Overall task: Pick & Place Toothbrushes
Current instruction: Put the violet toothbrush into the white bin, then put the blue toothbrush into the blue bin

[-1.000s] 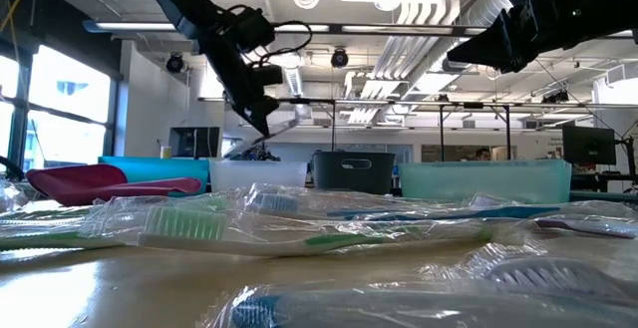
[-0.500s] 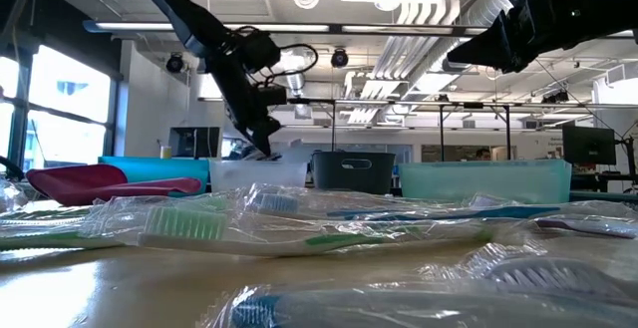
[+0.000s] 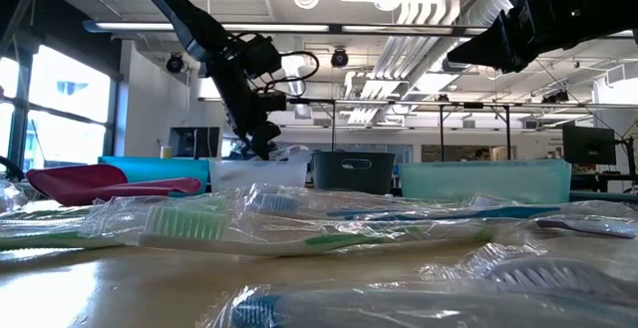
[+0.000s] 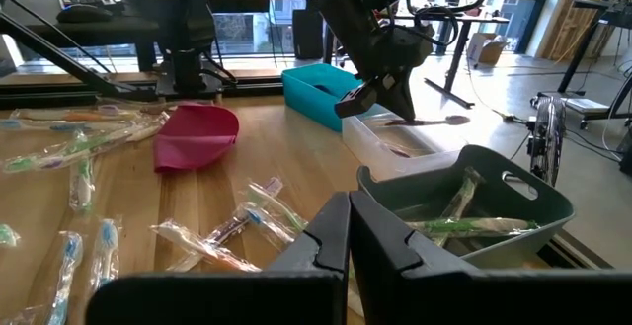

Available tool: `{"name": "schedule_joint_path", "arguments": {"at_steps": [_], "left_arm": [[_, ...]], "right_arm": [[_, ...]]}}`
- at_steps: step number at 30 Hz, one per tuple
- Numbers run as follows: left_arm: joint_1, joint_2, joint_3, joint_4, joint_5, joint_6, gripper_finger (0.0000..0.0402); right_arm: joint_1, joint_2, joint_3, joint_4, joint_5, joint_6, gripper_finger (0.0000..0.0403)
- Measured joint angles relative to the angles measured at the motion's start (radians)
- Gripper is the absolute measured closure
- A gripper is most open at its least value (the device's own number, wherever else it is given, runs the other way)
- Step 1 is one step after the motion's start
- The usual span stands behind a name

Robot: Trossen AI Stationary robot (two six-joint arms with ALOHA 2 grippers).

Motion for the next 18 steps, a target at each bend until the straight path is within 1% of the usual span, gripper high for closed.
{"name": "schedule_joint_path", "arguments": {"at_steps": [4, 13, 15, 18], "left_arm": [[0.0, 0.0, 0.0, -0.001, 0.0, -0.002, 0.0387], [0.0, 0.0, -0.001, -0.006, -0.007, -0.033, 0.0296], [0.0, 0.0, -0.001, -0.006, -0.007, -0.035, 0.0282], [0.0, 0.0, -0.001, -0.006, -0.004, -0.035, 0.0272]], "right_arm": [[0.0, 0.0, 0.0, 0.0, 0.0, 0.0, 0.04], [0.0, 0.0, 0.0, 0.0, 0.0, 0.0, 0.04], [0.0, 0.0, 0.0, 0.0, 0.0, 0.0, 0.04], [0.0, 0.0, 0.0, 0.0, 0.0, 0.0, 0.04]]}}
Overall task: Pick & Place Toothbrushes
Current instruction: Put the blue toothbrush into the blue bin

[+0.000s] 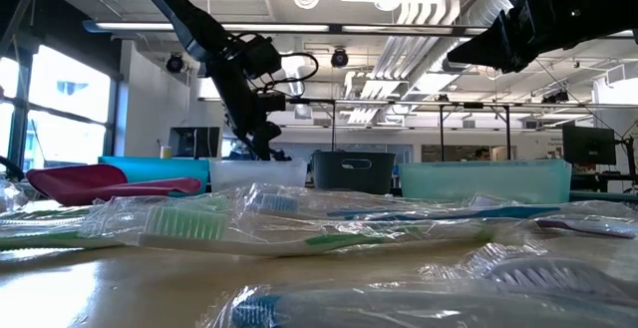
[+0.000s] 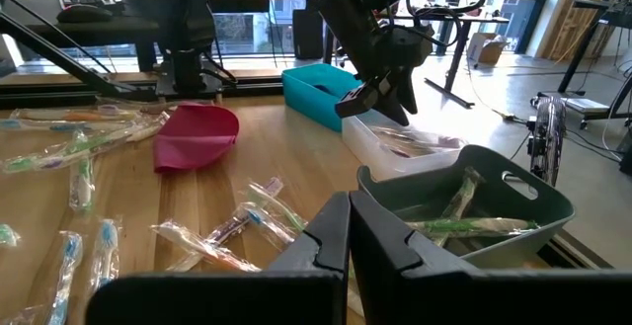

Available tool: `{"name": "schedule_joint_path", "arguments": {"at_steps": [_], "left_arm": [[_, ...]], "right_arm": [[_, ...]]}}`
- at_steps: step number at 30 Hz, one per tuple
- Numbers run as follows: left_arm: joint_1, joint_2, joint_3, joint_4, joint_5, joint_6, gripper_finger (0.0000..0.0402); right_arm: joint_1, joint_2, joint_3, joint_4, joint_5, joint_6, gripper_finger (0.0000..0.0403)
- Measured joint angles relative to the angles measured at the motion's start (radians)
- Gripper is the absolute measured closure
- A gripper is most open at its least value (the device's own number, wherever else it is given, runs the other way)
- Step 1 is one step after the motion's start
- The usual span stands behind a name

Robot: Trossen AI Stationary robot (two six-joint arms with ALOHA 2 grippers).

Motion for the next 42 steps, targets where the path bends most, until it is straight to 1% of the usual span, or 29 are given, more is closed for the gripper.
{"name": "schedule_joint_path", "arguments": {"at_steps": [12, 19, 31, 35, 40, 42], "left_arm": [[0.0, 0.0, 0.0, 0.008, 0.012, 0.01, 0.027], [0.0, 0.0, -0.001, 0.011, 0.04, -0.09, 0.027], [0.0, 0.0, 0.0, -0.008, 0.04, -0.096, 0.027], [-0.016, -0.012, 0.0, -0.072, 0.034, -0.097, 0.027], [-0.063, -0.069, 0.0, -0.167, 0.032, -0.095, 0.027], [-0.086, -0.099, 0.0, -0.172, 0.031, -0.089, 0.027]], "right_arm": [[0.0, 0.0, 0.0, 0.0, 0.0, 0.0, 0.04], [0.0, 0.0, 0.0, 0.0, 0.0, 0.0, 0.04], [0.0, 0.0, 0.0, 0.0, 0.0, 0.0, 0.04], [0.0, 0.0, 0.0, 0.0, 0.0, 0.0, 0.04], [0.0, 0.0, 0.0, 0.0, 0.0, 0.0, 0.04], [0.0, 0.0, 0.0, 0.0, 0.0, 0.0, 0.04]]}}
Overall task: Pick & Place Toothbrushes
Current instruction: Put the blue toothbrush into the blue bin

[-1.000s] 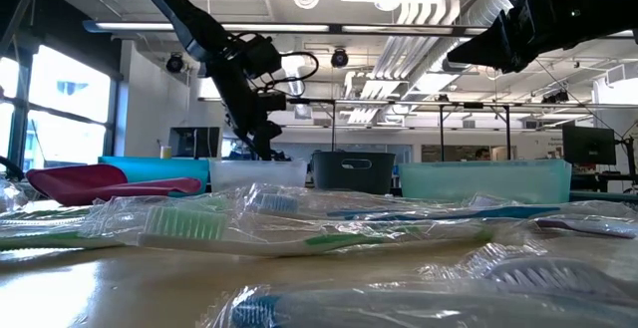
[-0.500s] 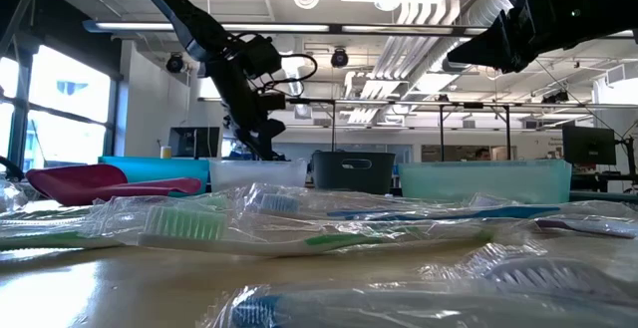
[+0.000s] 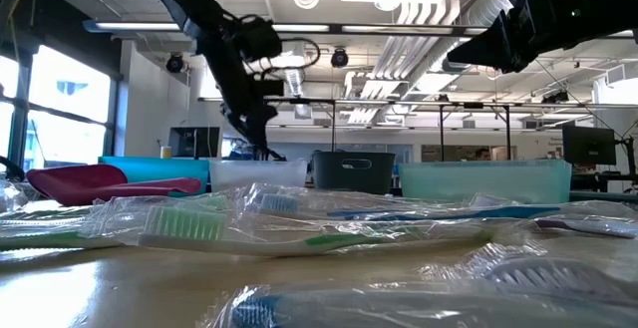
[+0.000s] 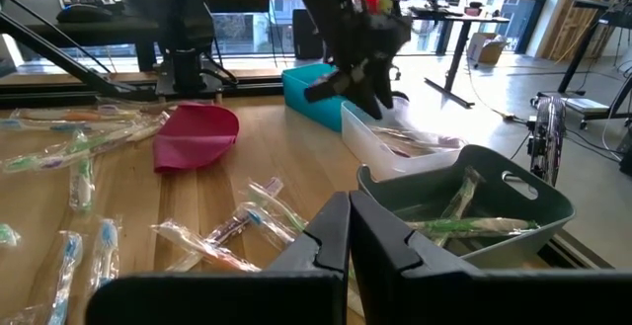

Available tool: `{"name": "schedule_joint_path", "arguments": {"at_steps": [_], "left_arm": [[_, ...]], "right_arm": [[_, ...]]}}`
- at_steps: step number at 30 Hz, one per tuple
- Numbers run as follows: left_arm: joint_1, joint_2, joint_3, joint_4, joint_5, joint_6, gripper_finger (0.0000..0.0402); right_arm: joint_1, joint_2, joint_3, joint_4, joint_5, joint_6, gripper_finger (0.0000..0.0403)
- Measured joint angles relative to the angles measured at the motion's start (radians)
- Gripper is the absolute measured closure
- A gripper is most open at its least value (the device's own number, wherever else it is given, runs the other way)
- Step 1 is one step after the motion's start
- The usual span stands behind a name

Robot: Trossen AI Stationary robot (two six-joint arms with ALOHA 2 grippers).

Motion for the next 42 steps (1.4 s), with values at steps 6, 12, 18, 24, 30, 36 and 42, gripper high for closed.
{"name": "schedule_joint_path", "arguments": {"at_steps": [6, 12, 18, 24, 30, 36, 42], "left_arm": [[-0.074, -0.088, 0.0, -0.013, 0.0, 0.003, 0.027], [-0.17, -0.175, -0.025, 0.012, -0.002, 0.014, 0.027], [-0.303, -0.3, -0.146, 0.099, -0.004, -0.056, 0.027], [-0.467, -0.42, -0.248, 0.197, -0.002, -0.062, 0.027], [-0.592, -0.501, -0.292, 0.216, -0.003, -0.062, 0.027], [-0.673, -0.575, -0.352, 0.241, -0.003, -0.036, 0.027], [-0.711, -0.654, -0.437, 0.264, -0.003, -0.029, 0.027]], "right_arm": [[0.0, 0.0, 0.0, 0.0, 0.0, 0.0, 0.04], [0.0, 0.0, 0.0, 0.0, 0.0, 0.0, 0.04], [0.0, 0.0, 0.0, 0.0, 0.0, 0.0, 0.04], [0.0, 0.0, 0.0, 0.001, 0.0, 0.0, 0.04], [0.0, 0.0, 0.0, 0.001, 0.0, 0.0, 0.04], [0.0, 0.0, 0.0, -0.002, -0.005, 0.01, 0.04], [0.0, 0.0, 0.0, -0.068, -0.002, 0.066, 0.04]]}}
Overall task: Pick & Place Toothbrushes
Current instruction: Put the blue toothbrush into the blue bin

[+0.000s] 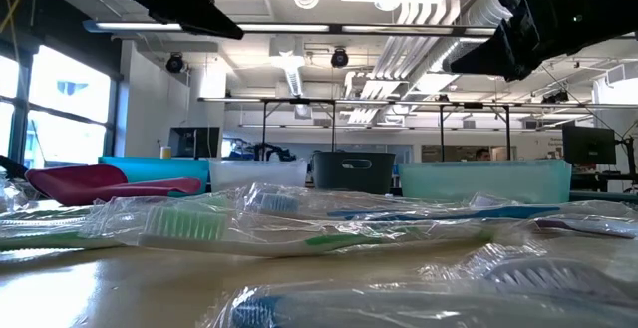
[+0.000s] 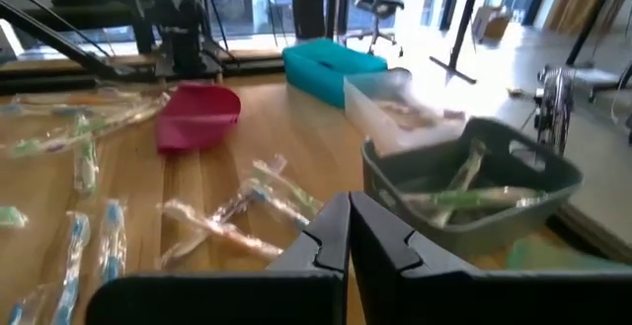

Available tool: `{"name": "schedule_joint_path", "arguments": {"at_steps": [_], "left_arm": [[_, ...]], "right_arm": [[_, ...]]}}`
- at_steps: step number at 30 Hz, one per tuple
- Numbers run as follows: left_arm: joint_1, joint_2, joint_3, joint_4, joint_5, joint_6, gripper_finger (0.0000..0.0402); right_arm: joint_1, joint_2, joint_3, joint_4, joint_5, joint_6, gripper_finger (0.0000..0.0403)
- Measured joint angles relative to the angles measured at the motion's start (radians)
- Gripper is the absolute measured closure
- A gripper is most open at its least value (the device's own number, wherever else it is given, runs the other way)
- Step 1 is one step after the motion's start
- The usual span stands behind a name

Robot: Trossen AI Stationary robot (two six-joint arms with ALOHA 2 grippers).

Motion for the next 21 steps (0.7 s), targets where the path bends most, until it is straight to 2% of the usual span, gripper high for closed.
{"name": "schedule_joint_path", "arguments": {"at_steps": [8, 13, 21], "left_arm": [[-0.002, -0.121, -0.172, 0.159, 0.004, 0.041, 0.027], [-0.002, -0.206, -0.247, 0.176, 0.004, 0.051, 0.027], [-0.002, -0.377, -0.34, 0.177, 0.003, 0.068, 0.027]], "right_arm": [[0.0, 0.0, 0.0, -0.008, 0.002, 0.092, 0.04], [0.0, 0.0, 0.0, -0.005, 0.002, 0.097, 0.04], [0.0, 0.0, 0.0, -0.005, 0.002, 0.197, 0.04]]}}
